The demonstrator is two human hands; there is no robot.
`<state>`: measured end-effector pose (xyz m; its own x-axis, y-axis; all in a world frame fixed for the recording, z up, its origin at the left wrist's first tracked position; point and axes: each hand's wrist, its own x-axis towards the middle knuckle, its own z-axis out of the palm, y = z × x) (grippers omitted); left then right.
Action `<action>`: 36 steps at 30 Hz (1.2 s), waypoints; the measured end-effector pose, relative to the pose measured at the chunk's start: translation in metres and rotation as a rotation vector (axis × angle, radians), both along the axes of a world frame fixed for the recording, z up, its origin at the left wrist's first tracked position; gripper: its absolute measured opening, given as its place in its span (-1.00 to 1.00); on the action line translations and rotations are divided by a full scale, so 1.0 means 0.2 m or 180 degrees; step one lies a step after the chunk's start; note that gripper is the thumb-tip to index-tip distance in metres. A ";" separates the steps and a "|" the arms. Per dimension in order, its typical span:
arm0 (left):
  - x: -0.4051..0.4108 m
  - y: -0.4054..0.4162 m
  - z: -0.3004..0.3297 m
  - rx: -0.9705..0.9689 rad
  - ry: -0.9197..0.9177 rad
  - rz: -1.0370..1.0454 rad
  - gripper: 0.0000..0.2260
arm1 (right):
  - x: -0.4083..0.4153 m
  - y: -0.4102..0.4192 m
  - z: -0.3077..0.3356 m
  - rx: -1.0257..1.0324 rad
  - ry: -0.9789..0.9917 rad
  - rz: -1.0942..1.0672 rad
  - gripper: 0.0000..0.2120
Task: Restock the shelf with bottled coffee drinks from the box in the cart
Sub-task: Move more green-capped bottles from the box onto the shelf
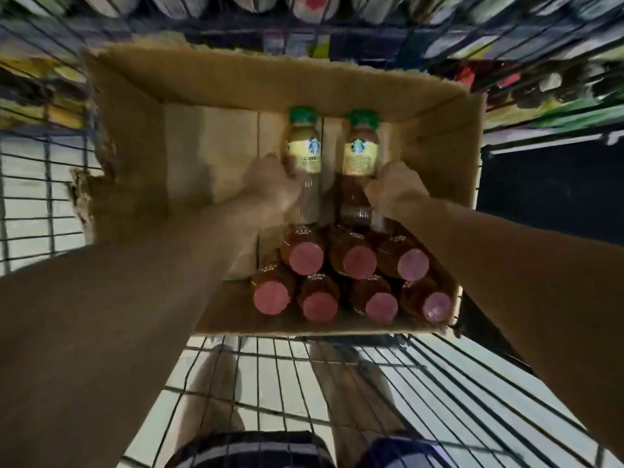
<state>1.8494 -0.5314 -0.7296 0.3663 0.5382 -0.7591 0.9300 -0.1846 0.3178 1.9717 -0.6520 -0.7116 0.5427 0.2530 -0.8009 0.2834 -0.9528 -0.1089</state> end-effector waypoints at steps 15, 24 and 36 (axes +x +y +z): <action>0.04 -0.02 -0.18 -0.0119 -0.0414 0.0953 -0.51 | -0.10 0.10 -0.25 0.0693 0.0305 -0.0924 -0.29; 0.06 0.01 -0.11 -0.0164 -0.0395 0.0589 -0.75 | -0.13 0.08 -0.21 0.0841 0.0328 -0.1150 -0.52; -0.18 0.19 0.47 -0.0313 -0.1001 0.0746 -0.71 | -0.35 0.15 0.38 0.1592 -0.0220 -0.1275 -0.56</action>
<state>1.8143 -0.4942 -0.6361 0.4648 0.5652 -0.6816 0.7978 0.0665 0.5992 1.9016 -0.6223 -0.6354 0.7186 0.3540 -0.5985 -0.0614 -0.8250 -0.5618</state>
